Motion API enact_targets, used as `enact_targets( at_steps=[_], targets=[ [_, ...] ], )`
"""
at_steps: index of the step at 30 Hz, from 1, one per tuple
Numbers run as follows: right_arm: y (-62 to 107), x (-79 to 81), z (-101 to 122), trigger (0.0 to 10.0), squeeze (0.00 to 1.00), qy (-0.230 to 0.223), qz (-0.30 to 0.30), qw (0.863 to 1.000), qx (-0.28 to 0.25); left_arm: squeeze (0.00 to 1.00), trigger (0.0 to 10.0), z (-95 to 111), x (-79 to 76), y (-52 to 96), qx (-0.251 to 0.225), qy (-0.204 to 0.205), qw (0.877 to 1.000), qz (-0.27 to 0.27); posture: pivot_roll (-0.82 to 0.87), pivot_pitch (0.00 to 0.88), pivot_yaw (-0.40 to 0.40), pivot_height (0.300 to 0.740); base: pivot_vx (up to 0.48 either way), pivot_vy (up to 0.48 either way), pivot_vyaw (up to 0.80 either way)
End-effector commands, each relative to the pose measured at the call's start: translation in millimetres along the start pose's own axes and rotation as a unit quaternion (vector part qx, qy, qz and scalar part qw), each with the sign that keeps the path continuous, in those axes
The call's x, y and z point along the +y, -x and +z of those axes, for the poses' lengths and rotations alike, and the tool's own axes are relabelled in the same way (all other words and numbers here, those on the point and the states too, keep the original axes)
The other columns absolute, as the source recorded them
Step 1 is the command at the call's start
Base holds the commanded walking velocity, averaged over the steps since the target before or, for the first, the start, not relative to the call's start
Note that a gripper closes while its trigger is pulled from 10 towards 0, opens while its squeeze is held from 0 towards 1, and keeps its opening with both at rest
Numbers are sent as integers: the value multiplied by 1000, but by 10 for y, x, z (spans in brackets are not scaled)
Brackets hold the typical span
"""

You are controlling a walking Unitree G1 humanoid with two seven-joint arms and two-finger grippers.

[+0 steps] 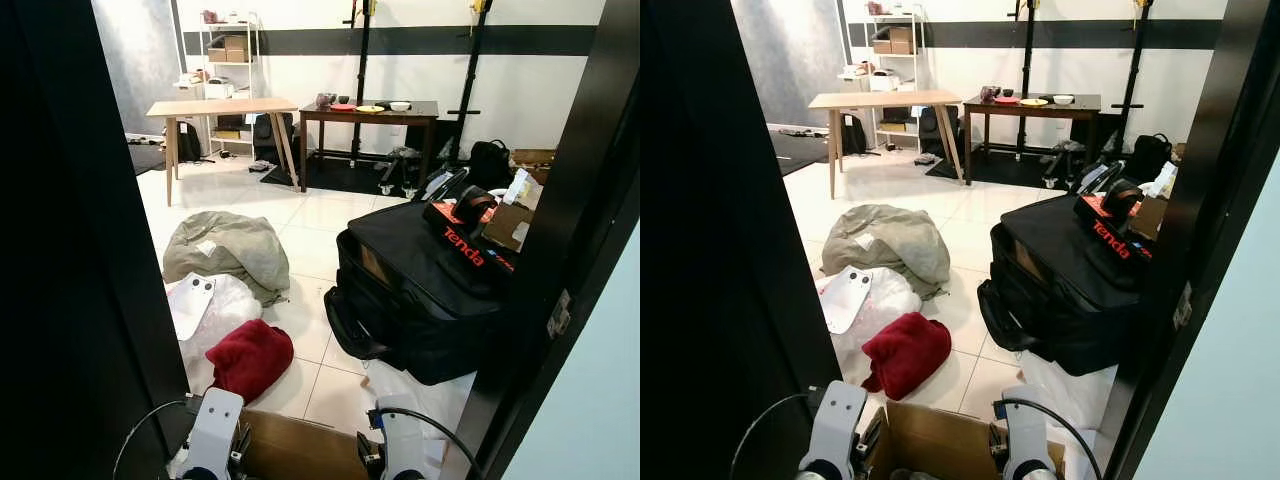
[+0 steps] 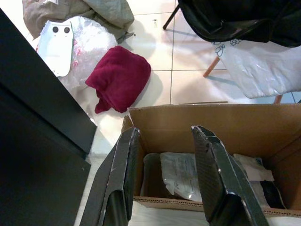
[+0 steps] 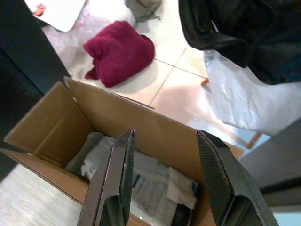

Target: Clean up the room

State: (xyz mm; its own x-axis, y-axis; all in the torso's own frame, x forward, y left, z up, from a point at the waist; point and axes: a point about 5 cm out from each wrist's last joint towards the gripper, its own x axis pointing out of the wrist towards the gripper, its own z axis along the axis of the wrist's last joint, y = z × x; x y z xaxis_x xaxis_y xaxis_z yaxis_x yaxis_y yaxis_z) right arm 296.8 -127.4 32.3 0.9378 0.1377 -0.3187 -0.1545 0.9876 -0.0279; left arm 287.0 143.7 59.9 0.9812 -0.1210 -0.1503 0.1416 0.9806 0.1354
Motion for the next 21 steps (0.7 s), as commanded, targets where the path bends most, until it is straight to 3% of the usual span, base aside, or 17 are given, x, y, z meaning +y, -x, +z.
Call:
enact_targets(
  at_steps=[1,9,12,15,21],
  targets=[
    [44,-2,-151,10000,0,1,-10,1000,30,0,10000,-63,-17,8,15,3,1000,-5,29,78,19,740,0,0,0],
    [78,5,-234,10000,0,11,-22,999,42,0,10000,-67,-16,1,16,-3,1000,-9,28,80,28,740,0,0,0],
    [79,9,-232,10000,0,14,-22,999,41,0,10000,-69,-56,-8,18,-22,999,-21,28,80,26,740,0,-480,0],
    [72,2,-209,10000,0,27,-26,999,35,0,10000,-79,-56,-1,20,5,1000,-7,26,80,22,740,0,-160,0],
    [60,-27,-192,10000,0,48,-41,998,30,0,10000,-92,-50,10,22,2,1000,-7,27,82,14,740,0,0,0]
  ],
)
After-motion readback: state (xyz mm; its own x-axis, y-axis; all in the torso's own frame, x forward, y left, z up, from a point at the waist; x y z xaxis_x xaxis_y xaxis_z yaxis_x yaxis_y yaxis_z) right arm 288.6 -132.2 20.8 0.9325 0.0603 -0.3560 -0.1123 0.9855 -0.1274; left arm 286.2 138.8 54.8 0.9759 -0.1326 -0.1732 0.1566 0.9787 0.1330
